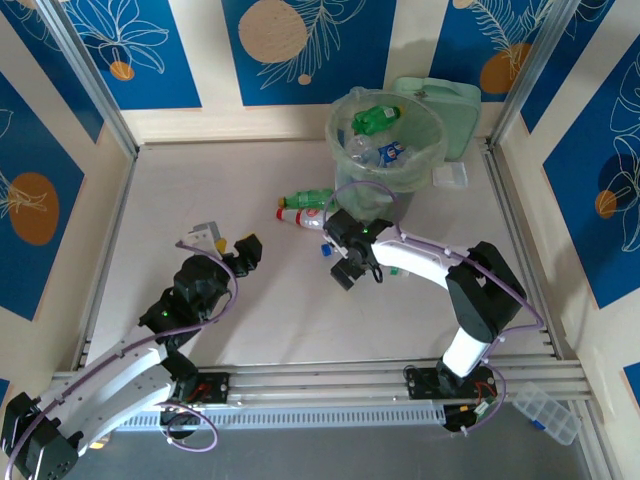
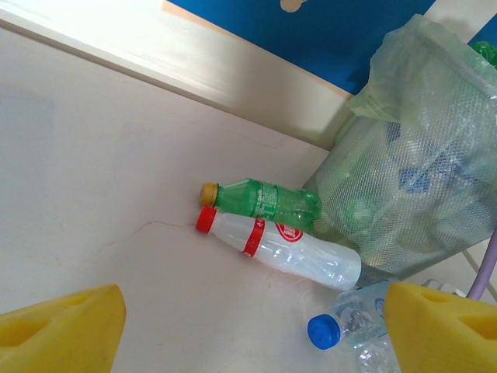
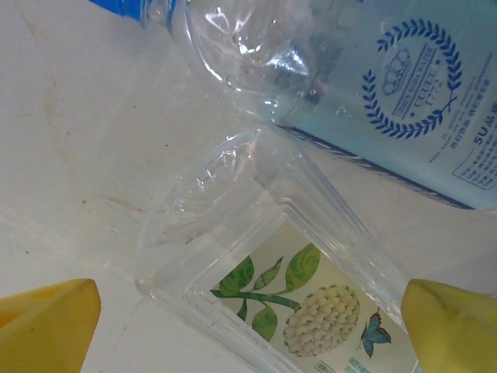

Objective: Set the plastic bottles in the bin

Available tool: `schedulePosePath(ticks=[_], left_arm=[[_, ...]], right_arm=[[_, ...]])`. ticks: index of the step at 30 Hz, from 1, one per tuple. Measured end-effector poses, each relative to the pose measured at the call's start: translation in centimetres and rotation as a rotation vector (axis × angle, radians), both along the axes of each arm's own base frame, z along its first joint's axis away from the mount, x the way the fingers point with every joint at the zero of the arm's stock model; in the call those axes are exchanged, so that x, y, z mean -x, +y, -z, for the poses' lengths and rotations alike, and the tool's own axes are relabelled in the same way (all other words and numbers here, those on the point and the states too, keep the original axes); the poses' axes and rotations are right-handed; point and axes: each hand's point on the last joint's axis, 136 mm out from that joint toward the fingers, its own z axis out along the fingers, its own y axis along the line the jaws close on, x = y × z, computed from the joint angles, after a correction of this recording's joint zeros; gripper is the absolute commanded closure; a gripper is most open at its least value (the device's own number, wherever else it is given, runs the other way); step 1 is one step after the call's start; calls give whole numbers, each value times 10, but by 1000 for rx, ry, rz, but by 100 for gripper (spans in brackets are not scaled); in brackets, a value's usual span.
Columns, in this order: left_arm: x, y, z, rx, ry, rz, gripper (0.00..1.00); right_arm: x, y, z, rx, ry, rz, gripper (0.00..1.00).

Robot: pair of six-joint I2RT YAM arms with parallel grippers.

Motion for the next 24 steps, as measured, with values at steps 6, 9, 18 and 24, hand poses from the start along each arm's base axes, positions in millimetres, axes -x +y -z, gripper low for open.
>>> schedulePosePath(ticks=[6, 9, 18, 24], left_arm=[[0, 0, 0, 0, 0, 3, 14], [0, -1, 0, 0, 0, 4, 14], [4, 5, -9, 12, -25, -6, 14], [15, 24, -31, 55, -94, -60, 14]], right_arm=[[-1, 4, 0, -24, 8, 17, 0], [-1, 5, -1, -28, 11, 27, 0], [27, 35, -13, -127, 57, -30, 2], [43, 49, -56, -295, -6, -17, 15]])
